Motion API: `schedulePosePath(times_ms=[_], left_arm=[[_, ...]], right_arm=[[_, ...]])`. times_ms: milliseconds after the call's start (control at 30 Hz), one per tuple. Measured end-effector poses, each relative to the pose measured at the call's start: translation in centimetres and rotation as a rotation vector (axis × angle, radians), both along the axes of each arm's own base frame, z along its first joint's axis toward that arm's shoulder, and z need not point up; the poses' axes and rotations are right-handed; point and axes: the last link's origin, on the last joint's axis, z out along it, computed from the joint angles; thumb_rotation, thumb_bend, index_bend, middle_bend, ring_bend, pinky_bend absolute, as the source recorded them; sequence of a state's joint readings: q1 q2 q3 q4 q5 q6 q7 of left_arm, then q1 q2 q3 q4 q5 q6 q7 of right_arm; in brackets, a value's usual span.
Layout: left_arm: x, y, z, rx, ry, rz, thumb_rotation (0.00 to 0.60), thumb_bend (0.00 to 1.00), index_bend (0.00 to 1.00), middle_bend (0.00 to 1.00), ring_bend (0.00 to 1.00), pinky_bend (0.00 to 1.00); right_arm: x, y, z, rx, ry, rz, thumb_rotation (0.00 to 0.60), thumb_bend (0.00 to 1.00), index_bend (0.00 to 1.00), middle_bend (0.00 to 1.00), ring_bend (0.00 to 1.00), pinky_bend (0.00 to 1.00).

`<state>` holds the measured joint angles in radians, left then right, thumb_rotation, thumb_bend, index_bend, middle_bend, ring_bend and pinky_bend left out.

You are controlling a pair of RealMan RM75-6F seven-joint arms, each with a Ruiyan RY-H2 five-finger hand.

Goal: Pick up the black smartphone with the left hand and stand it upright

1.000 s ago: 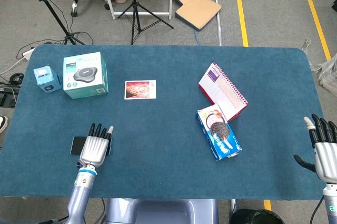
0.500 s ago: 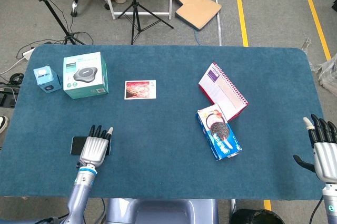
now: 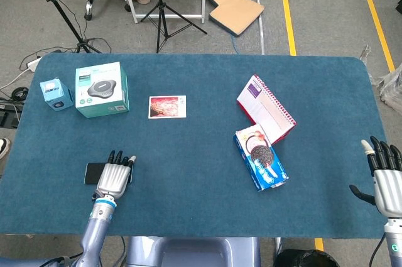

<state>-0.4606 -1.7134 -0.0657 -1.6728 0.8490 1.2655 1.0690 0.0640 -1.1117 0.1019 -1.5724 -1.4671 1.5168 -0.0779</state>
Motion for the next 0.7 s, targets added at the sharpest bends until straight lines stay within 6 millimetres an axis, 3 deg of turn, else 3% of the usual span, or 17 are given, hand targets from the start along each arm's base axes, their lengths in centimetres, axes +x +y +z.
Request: schedulePosePath(times_ms=[300,700], left_arm=[[0.6,0.2,1.0,0.041,-0.101,-0.019,0.6,0.34,0.33,0.38,0.0,0.0],[2.4,0.8,3.3,0.1,-0.449,-0.039,0.6,0.35,0.34,0.39,0.0,0.0]], right_arm=[[0.0,0.0,-0.1,0.003,0.003,-0.002,0.6,0.0,0.01,0.0,0.0,0.0],[0.0,0.0,-0.1,0.004,0.006,-0.004,0.6,0.0,0.01,0.0,0.0,0.0]])
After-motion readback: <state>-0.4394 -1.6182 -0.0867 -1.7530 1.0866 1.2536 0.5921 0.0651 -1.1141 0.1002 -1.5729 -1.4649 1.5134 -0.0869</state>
